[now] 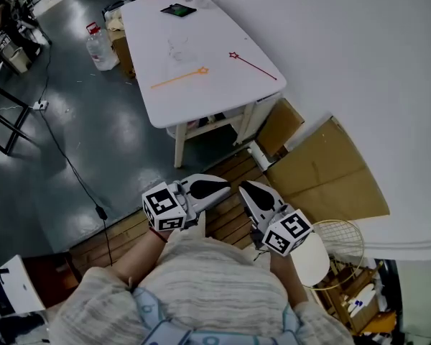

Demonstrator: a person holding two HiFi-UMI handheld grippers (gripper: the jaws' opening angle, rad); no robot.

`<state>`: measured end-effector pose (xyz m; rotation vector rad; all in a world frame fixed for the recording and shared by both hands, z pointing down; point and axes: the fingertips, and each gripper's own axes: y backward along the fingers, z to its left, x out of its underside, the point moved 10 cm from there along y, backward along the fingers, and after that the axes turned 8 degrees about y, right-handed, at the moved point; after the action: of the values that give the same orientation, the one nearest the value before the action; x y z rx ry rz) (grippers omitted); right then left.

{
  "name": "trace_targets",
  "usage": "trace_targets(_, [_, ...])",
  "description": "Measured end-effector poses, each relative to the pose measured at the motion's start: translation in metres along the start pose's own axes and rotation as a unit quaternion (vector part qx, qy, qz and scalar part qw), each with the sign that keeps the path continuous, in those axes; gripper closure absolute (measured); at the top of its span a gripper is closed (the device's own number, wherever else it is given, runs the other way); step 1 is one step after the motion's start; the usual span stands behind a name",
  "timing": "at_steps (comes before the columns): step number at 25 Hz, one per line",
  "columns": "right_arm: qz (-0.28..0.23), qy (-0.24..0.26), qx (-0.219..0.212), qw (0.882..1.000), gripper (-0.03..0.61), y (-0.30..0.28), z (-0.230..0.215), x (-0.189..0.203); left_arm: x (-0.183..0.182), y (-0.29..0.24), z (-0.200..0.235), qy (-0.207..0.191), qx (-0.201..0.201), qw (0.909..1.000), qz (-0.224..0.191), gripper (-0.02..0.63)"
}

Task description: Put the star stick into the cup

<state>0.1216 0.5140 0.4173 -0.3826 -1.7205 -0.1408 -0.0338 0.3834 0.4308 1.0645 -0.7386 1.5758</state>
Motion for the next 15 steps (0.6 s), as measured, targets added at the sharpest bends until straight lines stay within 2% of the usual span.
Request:
trace_targets(6, [0.015,0.010,-0.012,1.000,0.566,-0.065,-0.042,-0.017,-0.029,-0.009,0.074,-0.002,0.010,0.9999,-0.004,0.597])
trace_targets(12, [0.017,0.015,-0.022,1.000,0.566,-0.143,-0.092,-0.052,-0.085,-0.010,0.152,-0.022,0.010,0.9997,-0.009,0.597])
trace_targets(15, [0.024,0.013,-0.026,0.999,0.566,-0.184,-0.113,-0.081,-0.121,-0.003,0.186,-0.028,0.004,0.9996,0.001,0.597])
